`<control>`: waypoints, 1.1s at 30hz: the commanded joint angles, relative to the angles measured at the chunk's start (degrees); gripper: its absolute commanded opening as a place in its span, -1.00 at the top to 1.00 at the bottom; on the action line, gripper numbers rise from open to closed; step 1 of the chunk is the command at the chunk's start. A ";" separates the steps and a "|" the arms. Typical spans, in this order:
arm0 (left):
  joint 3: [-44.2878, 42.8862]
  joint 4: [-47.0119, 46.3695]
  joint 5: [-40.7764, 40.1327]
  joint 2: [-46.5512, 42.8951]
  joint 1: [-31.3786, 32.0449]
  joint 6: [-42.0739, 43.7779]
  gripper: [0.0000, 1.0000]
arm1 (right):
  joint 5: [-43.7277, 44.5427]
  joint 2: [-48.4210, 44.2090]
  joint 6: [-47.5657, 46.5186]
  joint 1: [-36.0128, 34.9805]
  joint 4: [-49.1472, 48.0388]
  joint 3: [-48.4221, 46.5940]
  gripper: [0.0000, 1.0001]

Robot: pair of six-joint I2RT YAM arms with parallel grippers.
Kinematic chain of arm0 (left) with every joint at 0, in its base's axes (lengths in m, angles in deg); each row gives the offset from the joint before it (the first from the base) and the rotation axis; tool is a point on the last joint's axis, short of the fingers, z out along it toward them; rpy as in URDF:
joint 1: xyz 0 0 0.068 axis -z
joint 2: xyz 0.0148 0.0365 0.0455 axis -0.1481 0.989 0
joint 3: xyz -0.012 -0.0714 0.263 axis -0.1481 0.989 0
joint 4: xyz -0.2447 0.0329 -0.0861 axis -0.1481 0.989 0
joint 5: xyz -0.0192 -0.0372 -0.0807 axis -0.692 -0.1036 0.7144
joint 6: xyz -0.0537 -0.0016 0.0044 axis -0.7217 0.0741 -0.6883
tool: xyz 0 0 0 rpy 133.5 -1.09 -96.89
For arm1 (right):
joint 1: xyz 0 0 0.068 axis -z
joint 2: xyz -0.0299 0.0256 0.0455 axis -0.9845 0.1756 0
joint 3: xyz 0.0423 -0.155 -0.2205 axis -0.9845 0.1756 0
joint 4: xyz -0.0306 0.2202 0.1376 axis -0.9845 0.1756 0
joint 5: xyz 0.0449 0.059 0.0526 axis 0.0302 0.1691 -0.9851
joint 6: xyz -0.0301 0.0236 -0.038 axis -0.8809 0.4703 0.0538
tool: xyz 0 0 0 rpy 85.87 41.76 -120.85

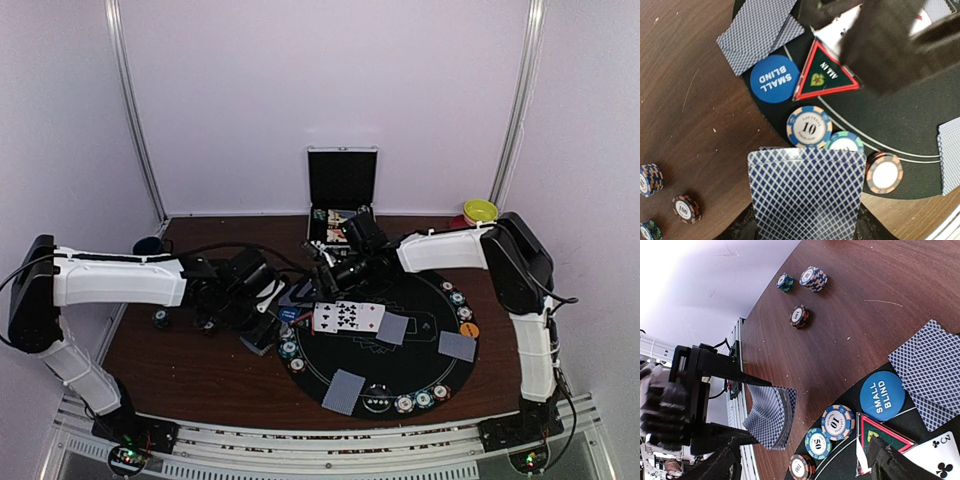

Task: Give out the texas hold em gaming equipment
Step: Pass from the left arm to the right

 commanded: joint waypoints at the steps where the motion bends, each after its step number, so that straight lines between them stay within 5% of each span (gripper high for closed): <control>1: -2.93 0.29 -1.52 -0.08 1.53 -1.19 -0.18 | -2.76 1.57 1.63 -0.88 -2.31 0.28 -0.75; 15: -5.64 0.91 -2.56 0.85 5.54 -2.26 -0.18 | -7.29 3.53 3.41 -3.81 -2.50 -1.00 -0.52; 33: -6.11 0.83 -3.83 1.35 7.22 -2.43 -0.19 | -12.73 5.62 8.31 -5.84 -4.65 -1.69 0.50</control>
